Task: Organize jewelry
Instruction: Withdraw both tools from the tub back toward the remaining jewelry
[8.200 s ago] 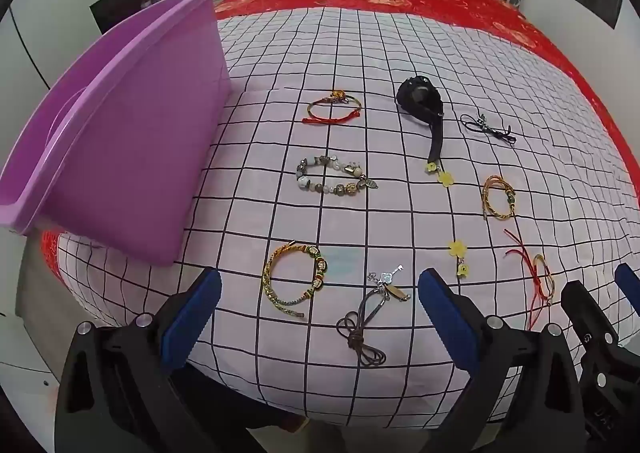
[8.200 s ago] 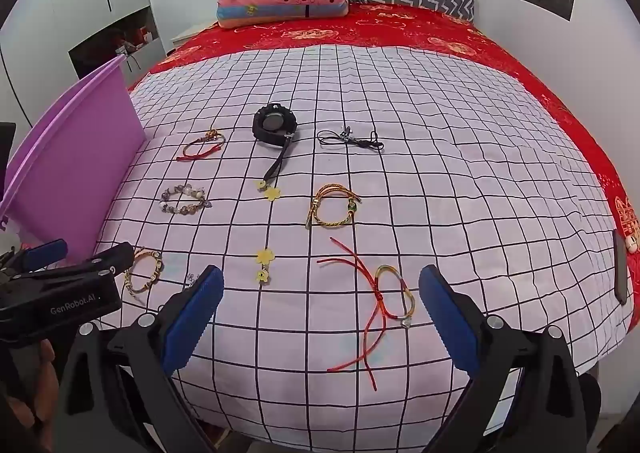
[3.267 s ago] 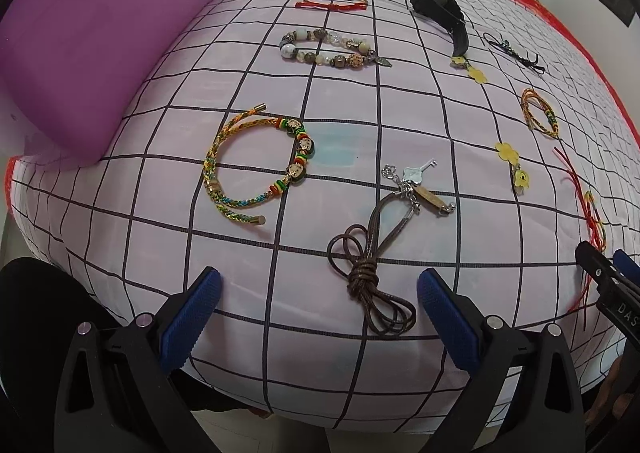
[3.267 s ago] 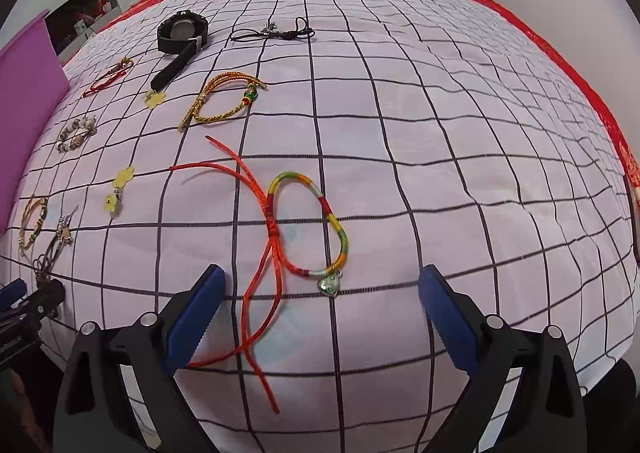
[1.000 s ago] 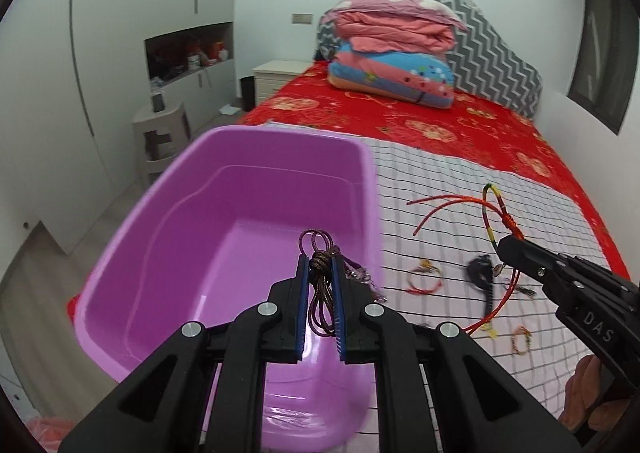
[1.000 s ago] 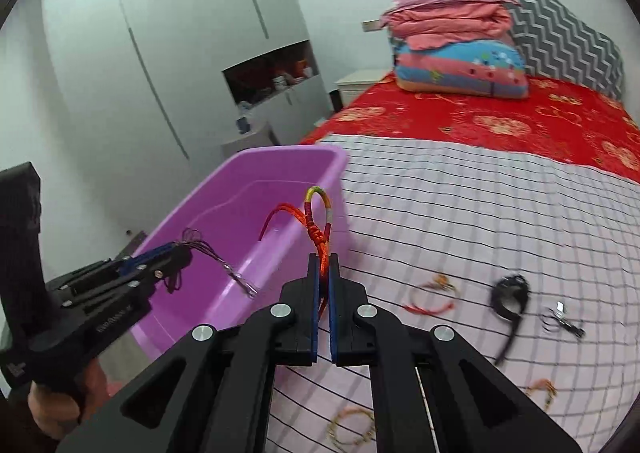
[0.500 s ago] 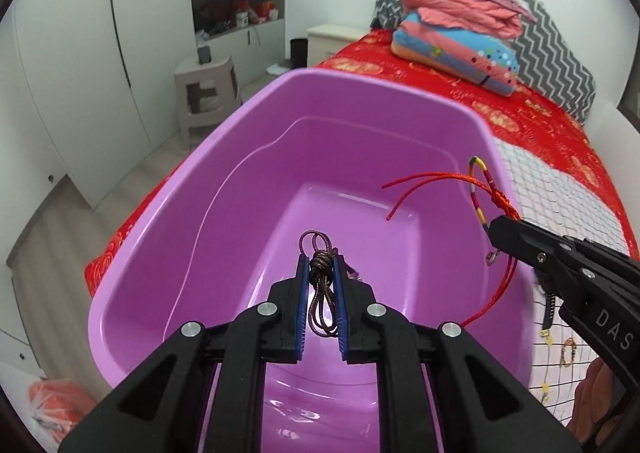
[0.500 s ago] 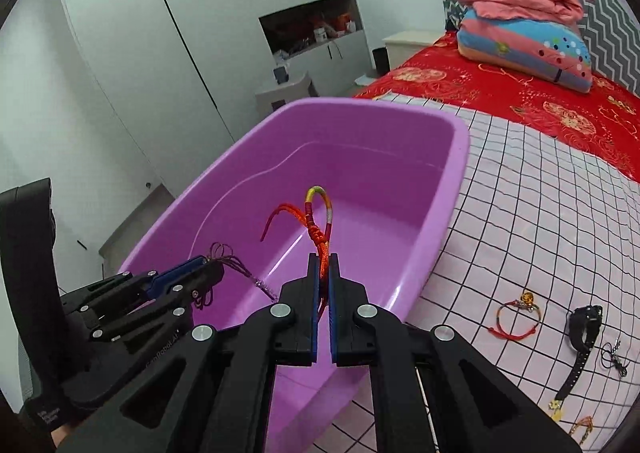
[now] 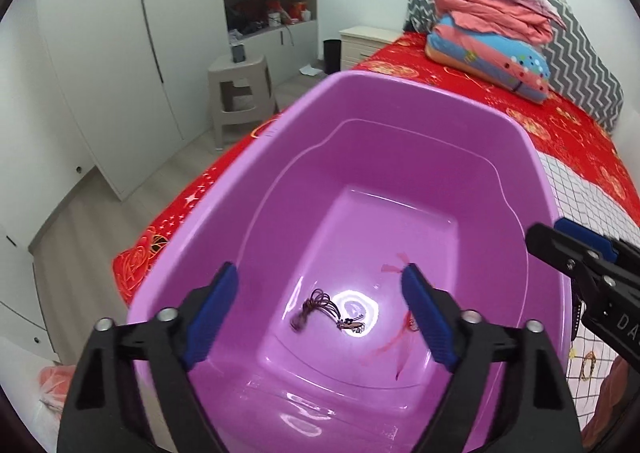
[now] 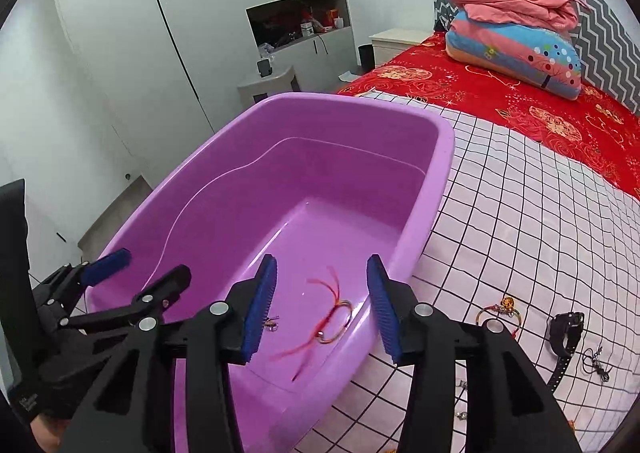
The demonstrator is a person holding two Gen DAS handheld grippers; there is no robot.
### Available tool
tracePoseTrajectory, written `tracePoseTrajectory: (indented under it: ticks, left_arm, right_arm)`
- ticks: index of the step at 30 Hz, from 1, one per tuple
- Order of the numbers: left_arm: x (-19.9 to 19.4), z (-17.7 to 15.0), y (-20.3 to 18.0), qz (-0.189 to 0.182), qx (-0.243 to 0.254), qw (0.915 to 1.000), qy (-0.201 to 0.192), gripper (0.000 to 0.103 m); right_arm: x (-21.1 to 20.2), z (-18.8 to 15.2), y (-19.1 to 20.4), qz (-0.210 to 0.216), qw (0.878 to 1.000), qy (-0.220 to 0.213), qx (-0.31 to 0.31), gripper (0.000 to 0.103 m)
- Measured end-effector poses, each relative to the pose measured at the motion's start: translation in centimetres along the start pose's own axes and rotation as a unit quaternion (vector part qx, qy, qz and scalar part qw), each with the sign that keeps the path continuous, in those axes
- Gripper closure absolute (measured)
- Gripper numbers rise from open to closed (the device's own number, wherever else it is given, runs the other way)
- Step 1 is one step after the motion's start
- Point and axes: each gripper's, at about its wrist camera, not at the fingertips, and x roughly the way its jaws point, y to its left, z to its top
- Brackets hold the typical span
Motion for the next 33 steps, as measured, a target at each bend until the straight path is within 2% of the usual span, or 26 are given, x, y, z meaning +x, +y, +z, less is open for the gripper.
tracePoseTrajectory:
  ticks: [6,15,21,27,33]
  left_arm:
    - [-0.5,0.0,0.2,-0.001,-0.012,0.9999,0.006,0.014]
    - [-3.2,-1.1,-0.6,0.002,-0.004,1.0,-0.008,0.01]
    - [-4.7,-2.5,-2.3,-0.009,-0.005,0.9999,-0.006,0.01]
    - [-6.3,-4.1,-4.2,-0.02,0.006,0.9998,-0.006,0.01]
    - [-7.9,-5.8,-6.9,-0.037,0.028,0.9989,-0.01,0.008]
  right_arm:
    - [-1.2,-0.5,-0.7,0.005,1.0,-0.005,0.009,0.057]
    - [-4.0,-2.0,-1.5,0.002,1.0,-0.018,0.019,0.057]
    - [-5.9,-3.6,-2.4,-0.015,0.999,-0.025,0.026,0.055]
    - [-8.6,-6.2,-4.3,-0.034,0.998,-0.038,0.044,0.054]
    - [-11.3,-10.2,-7.6,-0.06,0.995,-0.041,0.07,0.05]
